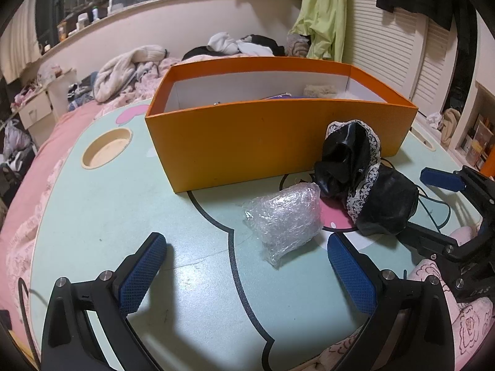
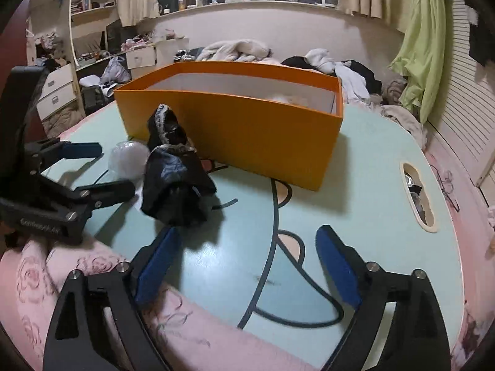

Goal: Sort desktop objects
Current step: 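Lift the black lace pouch out with the right tool and set it on the table, then reach the left tool into the box and grasp the black patterned bottle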

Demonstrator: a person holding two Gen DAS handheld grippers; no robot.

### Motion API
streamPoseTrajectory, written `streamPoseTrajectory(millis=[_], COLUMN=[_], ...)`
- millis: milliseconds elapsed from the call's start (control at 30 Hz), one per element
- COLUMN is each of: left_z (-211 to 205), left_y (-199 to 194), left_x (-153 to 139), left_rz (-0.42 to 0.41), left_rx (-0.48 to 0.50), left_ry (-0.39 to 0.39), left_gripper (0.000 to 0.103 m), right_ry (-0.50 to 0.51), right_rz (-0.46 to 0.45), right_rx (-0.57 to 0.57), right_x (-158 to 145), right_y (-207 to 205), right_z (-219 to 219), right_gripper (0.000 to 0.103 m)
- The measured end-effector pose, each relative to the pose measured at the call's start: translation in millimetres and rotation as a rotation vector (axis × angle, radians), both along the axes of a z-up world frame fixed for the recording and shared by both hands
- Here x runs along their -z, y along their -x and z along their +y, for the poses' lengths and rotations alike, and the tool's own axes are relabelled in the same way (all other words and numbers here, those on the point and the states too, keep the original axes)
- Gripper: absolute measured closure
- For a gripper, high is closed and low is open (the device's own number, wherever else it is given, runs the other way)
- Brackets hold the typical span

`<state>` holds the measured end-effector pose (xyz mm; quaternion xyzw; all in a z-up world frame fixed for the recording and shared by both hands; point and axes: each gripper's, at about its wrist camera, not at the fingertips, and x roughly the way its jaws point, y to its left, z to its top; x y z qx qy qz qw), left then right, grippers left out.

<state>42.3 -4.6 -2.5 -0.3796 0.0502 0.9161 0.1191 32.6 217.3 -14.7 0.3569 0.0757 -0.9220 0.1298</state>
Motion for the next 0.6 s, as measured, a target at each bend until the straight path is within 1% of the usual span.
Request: streamPoseTrajectory(millis=[67, 167, 233, 267, 300, 333, 367, 400, 433, 467, 533, 600], left_z=[-2, -3, -7, -11, -13, -16, -19, -23, -26, -28, -30, -30], left_y=[1, -2, -7, -8, -10, -10, -9, -6, -3, 2, 20, 44], left_x=[0, -2, -10, -16, -19, -26, -33, -44, -51, -60, -78, -88], left_rz=[0.002, 0.014, 0.056, 0.075, 0.080, 0.078, 0.074, 0.071, 0.069, 0.065, 0.032, -0.035], left_rx=[-0.003, -0.009, -0.009, 0.000, 0.007, 0.017, 0.026, 0.036, 0.042, 0.046, 0.044, 0.036], left_ry=[0.000, -0.003, -0.026, -0.051, -0.073, -0.115, -0.159, -0.216, -0.247, -0.275, -0.292, -0.296], left_gripper=[0.000, 0.001, 0.007, 0.009, 0.016, 0.024, 0.028, 0.034, 0.040, 0.043, 0.058, 0.066], right_ry=[0.002, 0.004, 0.004, 0.005, 0.004, 0.005, 0.005, 0.005, 0.006, 0.006, 0.006, 0.006], right_rz=[-0.001, 0.000, 0.000, 0.000, 0.003, 0.007, 0.008, 0.007, 0.007, 0.007, 0.007, 0.006], right_rx=[0.011, 0.016, 0.015, 0.015, 0.016, 0.015, 0.015, 0.016, 0.015, 0.015, 0.015, 0.015], right_x=[5, 10, 10, 11, 5, 3, 5, 3, 2, 4, 3, 2], right_y=[5, 11, 10, 12, 1, -9, -7, -9, -8, -6, -5, -5], right_z=[1, 3, 3, 3, 2, 5, 5, 6, 6, 5, 4, 5], right_gripper=[0.004, 0.002, 0.002, 0.001, 0.001, 0.001, 0.001, 0.001, 0.001, 0.001, 0.001, 0.001])
